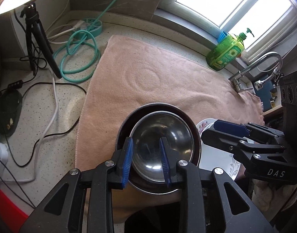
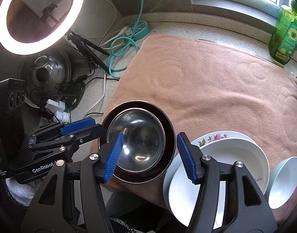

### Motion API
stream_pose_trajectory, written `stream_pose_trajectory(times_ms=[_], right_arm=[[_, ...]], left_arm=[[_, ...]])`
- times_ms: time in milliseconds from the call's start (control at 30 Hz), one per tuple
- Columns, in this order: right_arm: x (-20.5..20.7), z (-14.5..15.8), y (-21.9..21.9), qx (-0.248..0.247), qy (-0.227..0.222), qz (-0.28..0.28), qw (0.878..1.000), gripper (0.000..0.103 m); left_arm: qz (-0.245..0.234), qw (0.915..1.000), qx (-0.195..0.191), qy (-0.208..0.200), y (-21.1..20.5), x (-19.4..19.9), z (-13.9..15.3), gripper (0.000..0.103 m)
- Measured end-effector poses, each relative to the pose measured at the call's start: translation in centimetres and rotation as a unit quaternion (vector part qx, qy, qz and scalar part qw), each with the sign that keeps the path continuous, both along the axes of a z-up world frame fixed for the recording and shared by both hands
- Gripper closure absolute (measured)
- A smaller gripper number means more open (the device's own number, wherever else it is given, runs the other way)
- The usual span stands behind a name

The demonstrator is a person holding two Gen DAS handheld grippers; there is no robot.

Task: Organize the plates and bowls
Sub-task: 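Open the right gripper and withdraw from the nested bowls, then move the right gripper to the pale blue ceramic bowl rim and grasp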

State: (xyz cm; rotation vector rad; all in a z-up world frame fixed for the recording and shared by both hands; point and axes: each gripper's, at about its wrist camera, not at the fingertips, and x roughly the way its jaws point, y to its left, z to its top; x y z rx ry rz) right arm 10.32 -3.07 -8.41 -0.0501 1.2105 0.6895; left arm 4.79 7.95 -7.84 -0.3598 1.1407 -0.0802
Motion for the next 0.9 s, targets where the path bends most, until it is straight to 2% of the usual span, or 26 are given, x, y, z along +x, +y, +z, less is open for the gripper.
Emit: stream_pose_trajectory(times_ms=[33, 67, 100, 133, 200, 267, 633, 900], right_arm=[[-0.1, 0.6, -0.3, 0.005, -0.008, -0.004, 1.000, 0.034], [-0.1, 1.1, -0.7, 0.007, -0.016, -0.007, 1.000, 0.028], [-0.1, 1.6, -1.1, 0.007, -0.026, -0.011, 1.000, 0.022], [0.0, 2.1, -1.4, 0.004, -0.040, -0.015, 0.999, 0.020], [0.1, 3.0, -2.1, -0.005, -0.067, -0.028, 0.997, 0.013], [0.4, 3.5, -2.7, -0.016, -0.086, -0.043, 0.995, 0.012], [1.6, 4.0, -7.1, -0.026, -0.081, -0.090, 0.992, 0.012], [2.6, 5.2, -11.9, -0.022, -0.098, -0.107, 0.989, 0.012]], left_arm=[[-0.001, 1.0000, 0.001, -0.009, -0.1, 0.0, 0.6, 0.068], [-0.001, 0.9998, 0.003, -0.018, -0.1, -0.1, 1.1, 0.058], [0.000, 0.9996, 0.005, -0.027, -0.1, 0.0, 1.6, 0.052], [0.000, 0.9993, 0.009, -0.038, -0.1, -0.1, 2.1, 0.043], [-0.003, 0.9981, 0.025, -0.057, -0.3, -0.1, 2.9, 0.038], [-0.004, 0.9972, 0.037, -0.065, -0.5, 0.0, 3.3, 0.031], [-0.021, 0.9975, 0.031, -0.060, -2.4, 0.8, 3.3, 0.031], [-0.019, 0.9973, 0.032, -0.064, -4.5, 1.3, 4.0, 0.031]])
